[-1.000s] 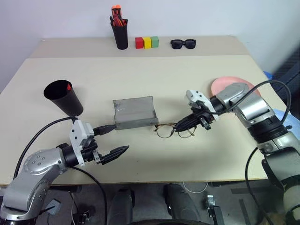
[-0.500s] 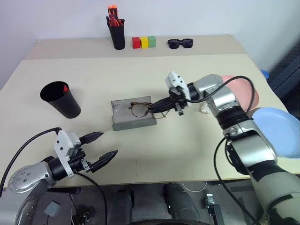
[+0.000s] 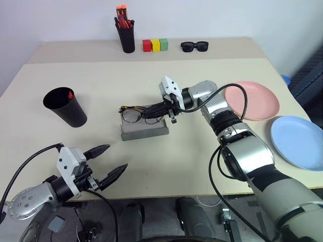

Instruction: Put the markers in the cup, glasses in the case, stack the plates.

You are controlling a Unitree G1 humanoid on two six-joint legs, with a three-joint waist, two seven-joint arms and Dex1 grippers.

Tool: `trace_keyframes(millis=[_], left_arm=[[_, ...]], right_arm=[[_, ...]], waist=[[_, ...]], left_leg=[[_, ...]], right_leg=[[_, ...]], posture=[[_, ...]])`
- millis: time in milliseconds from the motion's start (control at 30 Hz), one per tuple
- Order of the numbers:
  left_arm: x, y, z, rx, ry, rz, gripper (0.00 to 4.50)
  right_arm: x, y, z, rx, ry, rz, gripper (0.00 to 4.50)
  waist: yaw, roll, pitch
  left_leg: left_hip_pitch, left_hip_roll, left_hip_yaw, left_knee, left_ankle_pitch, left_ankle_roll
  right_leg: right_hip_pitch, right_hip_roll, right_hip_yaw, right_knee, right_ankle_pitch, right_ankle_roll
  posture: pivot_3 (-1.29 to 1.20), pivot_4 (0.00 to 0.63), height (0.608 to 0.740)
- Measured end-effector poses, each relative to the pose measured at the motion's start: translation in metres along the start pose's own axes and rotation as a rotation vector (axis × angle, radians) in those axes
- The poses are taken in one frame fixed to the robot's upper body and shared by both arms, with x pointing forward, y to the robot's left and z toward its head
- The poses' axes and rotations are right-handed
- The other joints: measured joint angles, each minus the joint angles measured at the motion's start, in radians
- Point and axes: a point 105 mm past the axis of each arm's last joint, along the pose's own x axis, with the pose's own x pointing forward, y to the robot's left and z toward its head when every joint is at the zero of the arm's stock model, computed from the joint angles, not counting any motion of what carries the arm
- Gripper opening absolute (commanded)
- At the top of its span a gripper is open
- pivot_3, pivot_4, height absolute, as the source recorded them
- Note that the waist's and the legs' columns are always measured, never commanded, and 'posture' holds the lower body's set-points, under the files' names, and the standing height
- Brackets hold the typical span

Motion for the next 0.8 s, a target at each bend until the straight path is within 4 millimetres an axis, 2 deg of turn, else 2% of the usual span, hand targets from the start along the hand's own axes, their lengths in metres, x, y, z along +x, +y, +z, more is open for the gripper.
trace_keyframes(millis=[200, 400, 800], left_arm=[[0.000, -0.001, 0.000, 0.007, 0.005, 0.012, 4.50], [0.001, -0.003, 0.003, 0.012, -0.004, 0.022, 4.50], [0.001, -0.003, 0.004, 0.017, -0.008, 0.039, 4.50]], right_arm=[[0.009, 0.001, -0.004, 0.010, -0.006, 0.004, 0.01], [0.021, -0.002, -0.017, 0.016, 0.019, -0.064, 0.01], [0.019, -0.002, -0.030, -0.006, 0.086, -0.084, 0.01]], waist=[[0.000, 0.000, 0.000], [0.000, 0.000, 0.000], [-0.001, 0.000, 0.000]], left_leg=[[0.000, 0.000, 0.000, 0.000, 0.000, 0.000], [0.000, 0.000, 0.000, 0.000, 0.000, 0.000], [0.000, 0.000, 0.000, 0.000, 0.000, 0.000]], right_leg=[[0.000, 0.000, 0.000, 0.000, 0.000, 0.000], [0.000, 0.000, 0.000, 0.000, 0.000, -0.001], [0.000, 0.000, 0.000, 0.000, 0.000, -0.001]], posture=[[0.00, 0.150, 0.740], [0.00, 0.150, 0.740], [0.00, 0.150, 0.740]])
